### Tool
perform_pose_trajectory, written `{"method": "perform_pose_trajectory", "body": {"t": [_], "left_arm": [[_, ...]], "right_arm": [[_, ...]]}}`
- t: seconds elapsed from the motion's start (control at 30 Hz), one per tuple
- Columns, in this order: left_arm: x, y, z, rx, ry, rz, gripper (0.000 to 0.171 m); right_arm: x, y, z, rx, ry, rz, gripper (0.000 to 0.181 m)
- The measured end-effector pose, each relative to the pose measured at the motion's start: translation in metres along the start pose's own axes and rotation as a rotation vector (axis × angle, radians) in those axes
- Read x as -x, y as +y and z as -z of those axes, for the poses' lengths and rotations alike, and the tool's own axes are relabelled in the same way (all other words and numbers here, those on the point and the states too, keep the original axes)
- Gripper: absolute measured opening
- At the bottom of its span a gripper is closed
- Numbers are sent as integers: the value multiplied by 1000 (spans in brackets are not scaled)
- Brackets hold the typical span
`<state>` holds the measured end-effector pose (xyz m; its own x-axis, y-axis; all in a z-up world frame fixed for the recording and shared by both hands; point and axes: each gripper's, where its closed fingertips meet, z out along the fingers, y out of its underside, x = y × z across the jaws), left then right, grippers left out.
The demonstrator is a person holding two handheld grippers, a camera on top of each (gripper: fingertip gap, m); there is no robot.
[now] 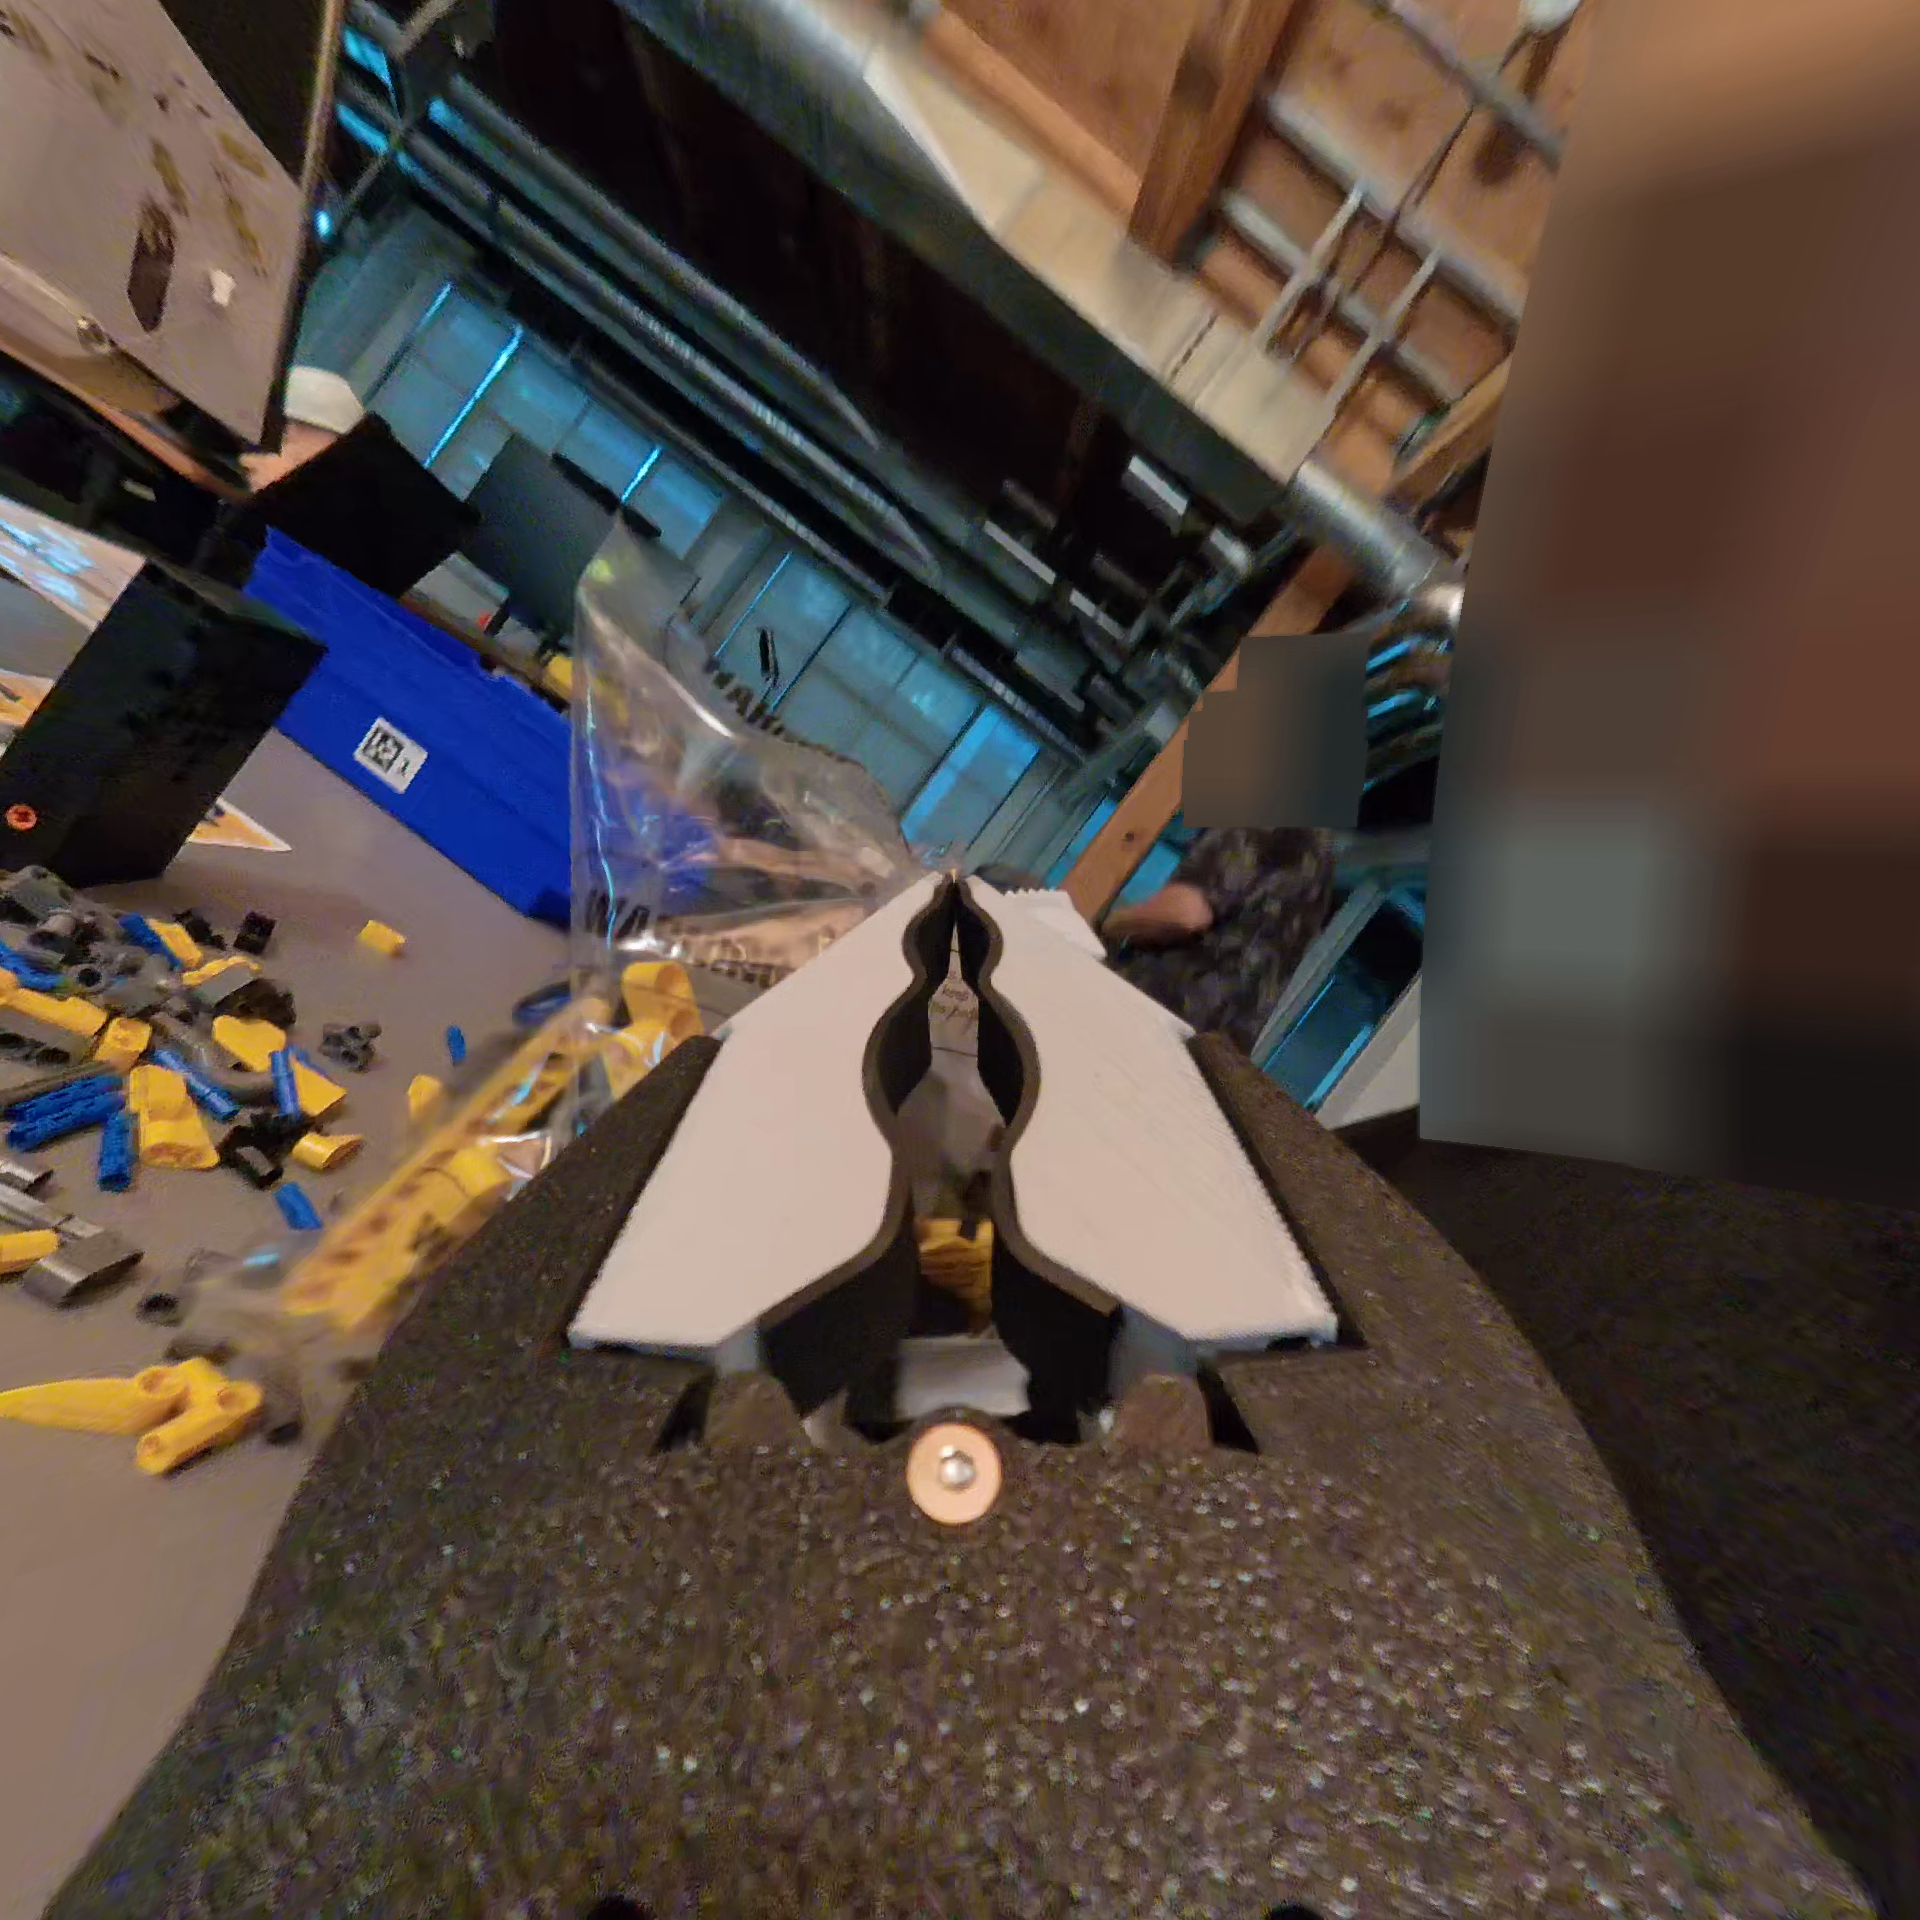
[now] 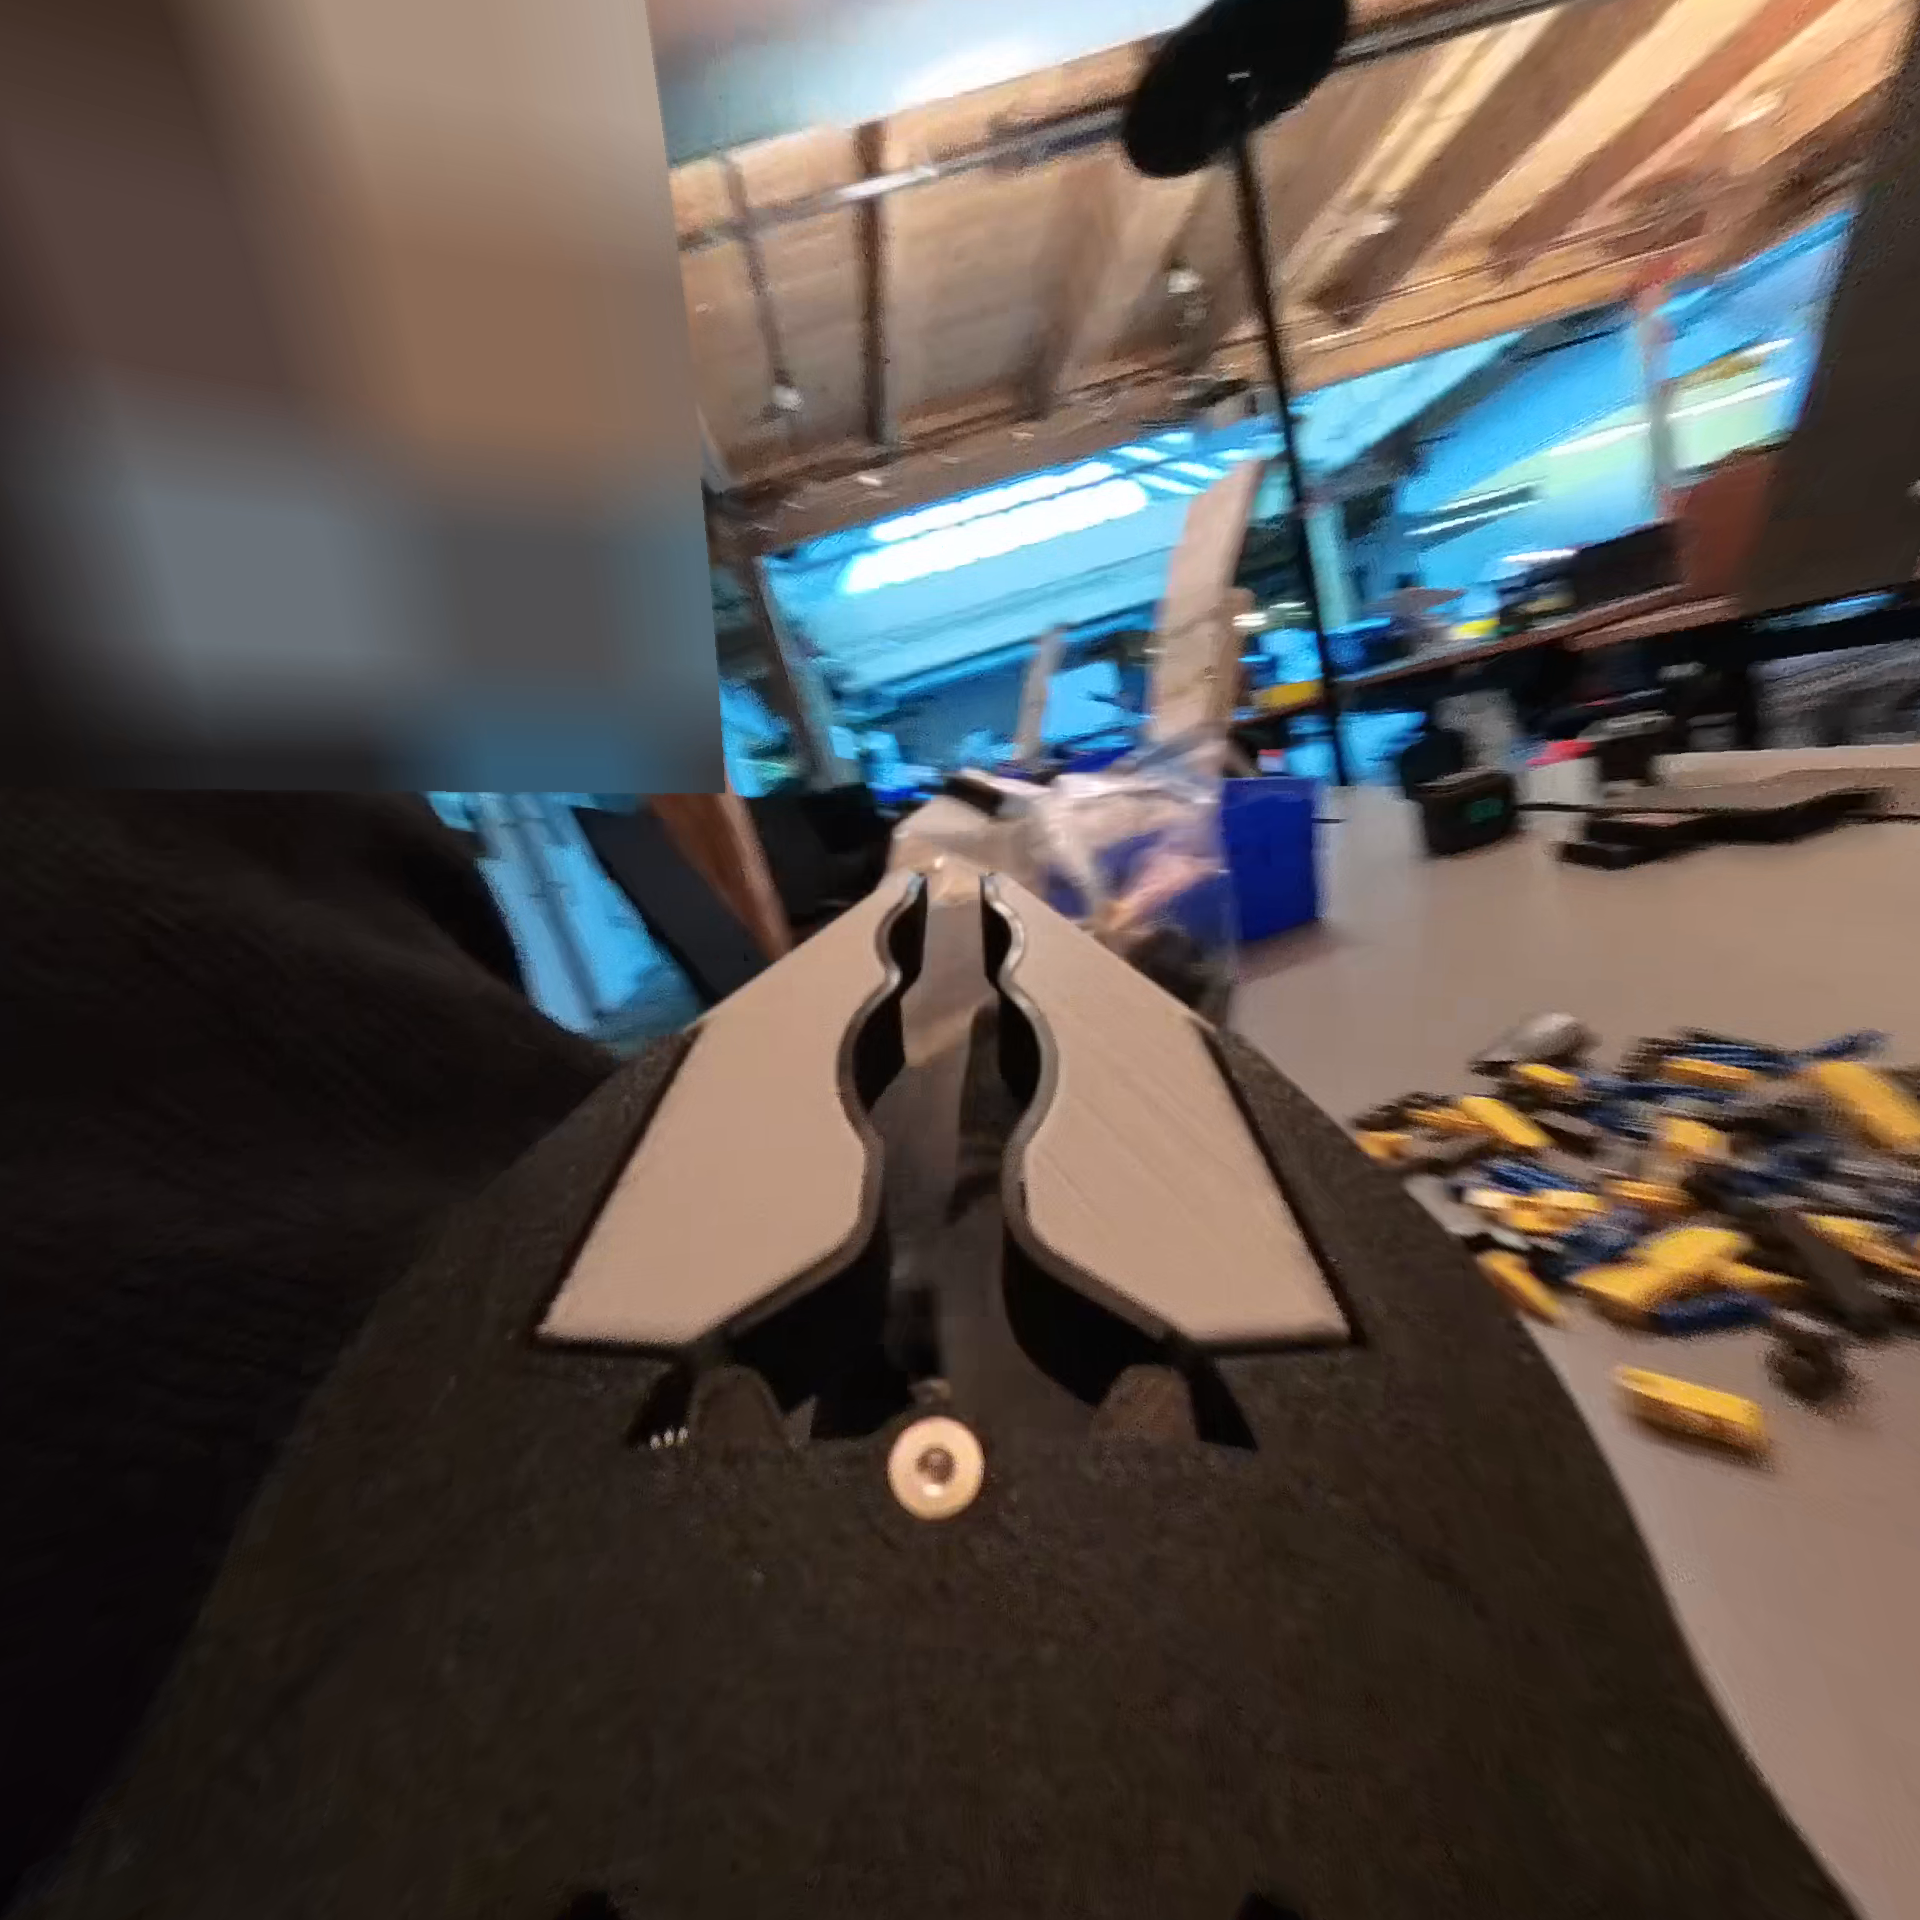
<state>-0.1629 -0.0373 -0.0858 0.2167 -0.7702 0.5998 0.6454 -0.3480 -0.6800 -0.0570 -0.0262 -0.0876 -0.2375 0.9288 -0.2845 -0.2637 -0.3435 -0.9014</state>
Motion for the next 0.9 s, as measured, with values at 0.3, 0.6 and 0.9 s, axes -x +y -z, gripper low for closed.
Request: {"method": "perform_pose_trajectory", "body": {"t": [0.3,0.6,0.9], "left_arm": [[5,29,-14,187,-126,-212,0],[17,30,-15,171,-200,-171,0],[32,38,-14,231,-334,-297,0]], "right_arm": [[-5,44,-52,370,180,246,48],[-22,49,-53,398,377,382,38],[-27,50,-50,386,366,322,0]]}}
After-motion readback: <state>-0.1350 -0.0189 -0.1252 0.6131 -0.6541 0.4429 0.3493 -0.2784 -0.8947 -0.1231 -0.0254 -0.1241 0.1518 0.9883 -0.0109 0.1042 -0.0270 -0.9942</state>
